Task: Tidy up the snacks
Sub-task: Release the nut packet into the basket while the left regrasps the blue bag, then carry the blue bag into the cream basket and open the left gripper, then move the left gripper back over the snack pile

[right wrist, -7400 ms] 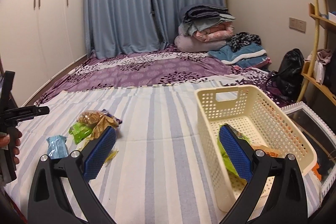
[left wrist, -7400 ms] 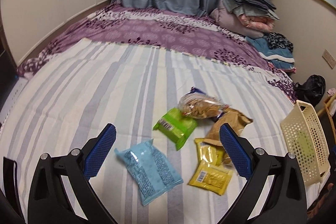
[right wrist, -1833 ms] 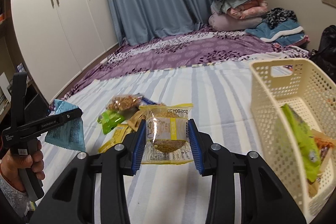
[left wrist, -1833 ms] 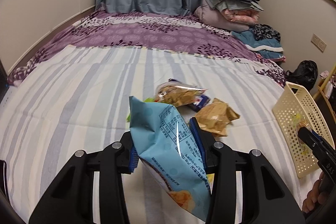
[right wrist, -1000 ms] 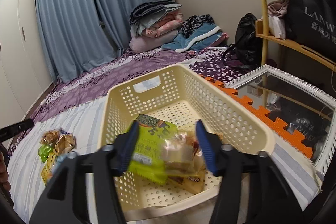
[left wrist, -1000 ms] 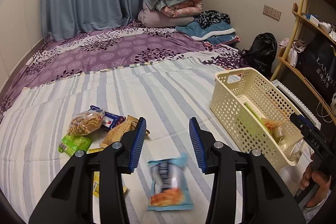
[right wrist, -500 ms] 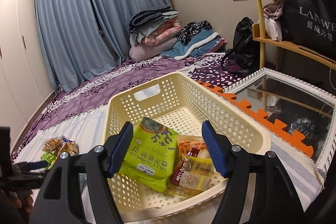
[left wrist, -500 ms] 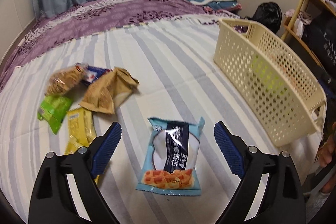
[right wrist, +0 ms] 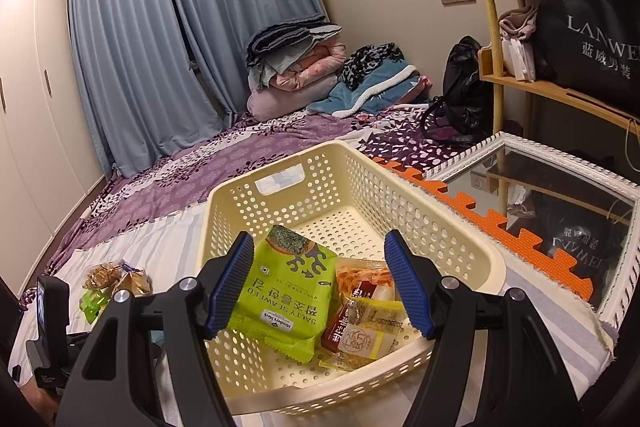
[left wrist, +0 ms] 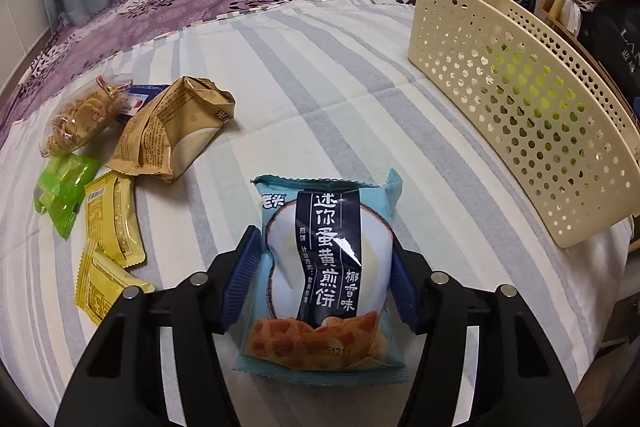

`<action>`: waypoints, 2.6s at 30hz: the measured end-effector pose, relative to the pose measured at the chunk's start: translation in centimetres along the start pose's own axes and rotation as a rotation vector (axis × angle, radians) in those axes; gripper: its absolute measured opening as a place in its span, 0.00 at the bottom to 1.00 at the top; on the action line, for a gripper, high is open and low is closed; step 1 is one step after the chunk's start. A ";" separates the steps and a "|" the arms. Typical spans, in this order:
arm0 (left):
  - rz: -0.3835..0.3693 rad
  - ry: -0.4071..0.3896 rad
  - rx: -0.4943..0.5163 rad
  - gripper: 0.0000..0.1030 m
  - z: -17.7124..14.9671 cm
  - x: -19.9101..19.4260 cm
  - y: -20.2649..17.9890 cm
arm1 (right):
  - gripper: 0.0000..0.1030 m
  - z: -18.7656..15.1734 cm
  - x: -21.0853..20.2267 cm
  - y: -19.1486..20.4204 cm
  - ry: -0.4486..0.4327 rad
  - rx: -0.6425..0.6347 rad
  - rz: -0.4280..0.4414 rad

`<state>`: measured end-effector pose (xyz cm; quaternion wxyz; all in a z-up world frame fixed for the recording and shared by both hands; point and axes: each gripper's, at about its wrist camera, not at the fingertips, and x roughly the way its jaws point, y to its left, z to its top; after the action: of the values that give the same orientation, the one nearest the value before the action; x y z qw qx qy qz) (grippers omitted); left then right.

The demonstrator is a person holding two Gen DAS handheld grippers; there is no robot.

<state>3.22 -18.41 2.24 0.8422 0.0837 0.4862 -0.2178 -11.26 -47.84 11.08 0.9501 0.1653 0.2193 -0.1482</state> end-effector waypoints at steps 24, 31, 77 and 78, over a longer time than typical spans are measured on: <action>-0.264 -0.207 0.177 0.56 9.1 -9.3 -13.5 | 0.66 0.0 -1.3 -3.2 -0.035 0.072 -0.044; -0.342 -0.196 0.197 0.70 10.6 -8.6 -17.1 | 0.66 -0.1 -1.3 -4.5 -0.026 0.092 -0.063; 0.118 -0.275 -0.056 0.97 3.9 -10.7 2.1 | 0.92 0.1 -2.0 6.5 -0.014 -0.097 0.080; 0.130 -0.269 -0.071 0.97 3.5 -10.7 2.8 | 0.92 0.0 -2.0 6.9 -0.013 -0.103 0.087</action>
<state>2.61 -14.10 12.97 0.9144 0.0551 0.3701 -0.1547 -10.53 -41.21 13.78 0.9642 0.1246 0.2133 -0.0965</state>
